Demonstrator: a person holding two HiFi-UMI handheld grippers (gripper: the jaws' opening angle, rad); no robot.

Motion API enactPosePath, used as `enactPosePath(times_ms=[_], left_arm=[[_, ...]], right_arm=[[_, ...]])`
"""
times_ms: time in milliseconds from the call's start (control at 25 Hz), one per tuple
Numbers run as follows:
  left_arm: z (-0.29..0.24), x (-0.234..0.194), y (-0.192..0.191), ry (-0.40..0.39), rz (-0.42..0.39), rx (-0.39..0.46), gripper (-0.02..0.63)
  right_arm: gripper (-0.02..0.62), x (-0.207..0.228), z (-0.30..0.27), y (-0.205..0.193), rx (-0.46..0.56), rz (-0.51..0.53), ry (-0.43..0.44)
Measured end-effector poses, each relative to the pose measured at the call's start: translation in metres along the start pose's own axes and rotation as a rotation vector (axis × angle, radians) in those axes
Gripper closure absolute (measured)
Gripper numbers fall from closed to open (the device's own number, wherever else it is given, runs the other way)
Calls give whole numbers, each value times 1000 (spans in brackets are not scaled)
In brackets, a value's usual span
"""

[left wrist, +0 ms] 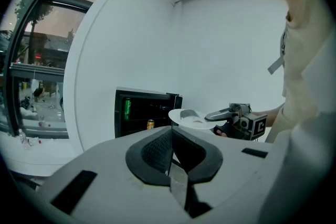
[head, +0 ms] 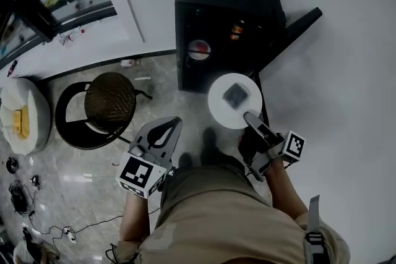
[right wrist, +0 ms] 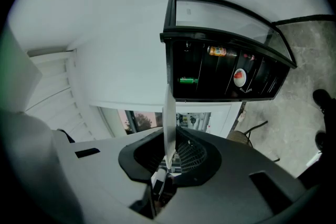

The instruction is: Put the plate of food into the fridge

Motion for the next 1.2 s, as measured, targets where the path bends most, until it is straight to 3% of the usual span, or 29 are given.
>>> enactPosePath(times_ms=[360, 600, 880, 1200], left_arm=[[-28, -6, -4, 2, 24, -87, 594], [-47, -12, 4, 6, 13, -57, 594], [-58, -8, -3, -45, 25, -102, 594], [-58, -14, -5, -28, 30, -105, 594]], right_arm=[[551, 7, -27, 37, -23, -27, -13], [551, 8, -38, 54, -22, -26, -11], [551, 14, -51, 74, -15, -3, -5], [551, 25, -66, 99, 29, -10, 5]])
Point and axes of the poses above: the fingertips, and each gripper's own axes: z backward along the fingers, x to its right, y out of its top, the point moved 8 cm from there along z, backward along the fingers, and after that the axes turned 12 degrees about -z, right-handed, at the moved point
